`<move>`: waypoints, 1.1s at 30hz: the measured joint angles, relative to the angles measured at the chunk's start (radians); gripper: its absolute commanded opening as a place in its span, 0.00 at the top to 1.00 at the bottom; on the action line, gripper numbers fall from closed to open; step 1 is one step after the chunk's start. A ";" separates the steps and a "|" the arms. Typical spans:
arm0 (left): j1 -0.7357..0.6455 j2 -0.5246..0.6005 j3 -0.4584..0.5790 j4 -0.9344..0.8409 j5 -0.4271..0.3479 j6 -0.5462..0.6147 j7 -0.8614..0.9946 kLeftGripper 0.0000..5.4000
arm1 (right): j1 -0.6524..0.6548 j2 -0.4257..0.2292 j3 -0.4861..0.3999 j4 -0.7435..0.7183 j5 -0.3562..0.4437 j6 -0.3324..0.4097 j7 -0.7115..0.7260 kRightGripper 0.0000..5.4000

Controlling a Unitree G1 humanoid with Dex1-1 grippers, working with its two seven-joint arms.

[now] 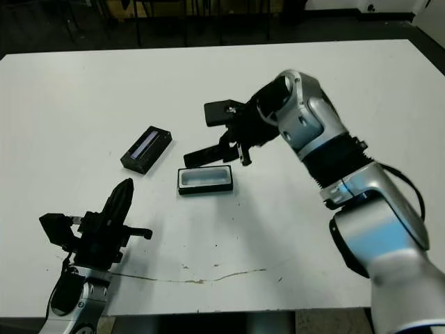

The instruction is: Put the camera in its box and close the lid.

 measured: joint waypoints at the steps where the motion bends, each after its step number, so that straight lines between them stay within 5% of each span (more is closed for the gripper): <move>1: 0.000 0.000 -0.001 0.000 0.000 0.000 0.002 1.00 | -0.005 -0.003 0.002 -0.007 -0.002 -0.003 0.002 0.91; 14: 0.000 -0.001 -0.010 0.000 0.018 -0.011 0.008 1.00 | -0.016 -0.023 0.065 -0.014 -0.079 -0.064 0.030 0.91; 33: 0.000 -0.001 -0.014 0.000 0.015 -0.008 0.015 1.00 | -0.011 -0.018 0.084 0.080 -0.077 -0.117 0.083 0.91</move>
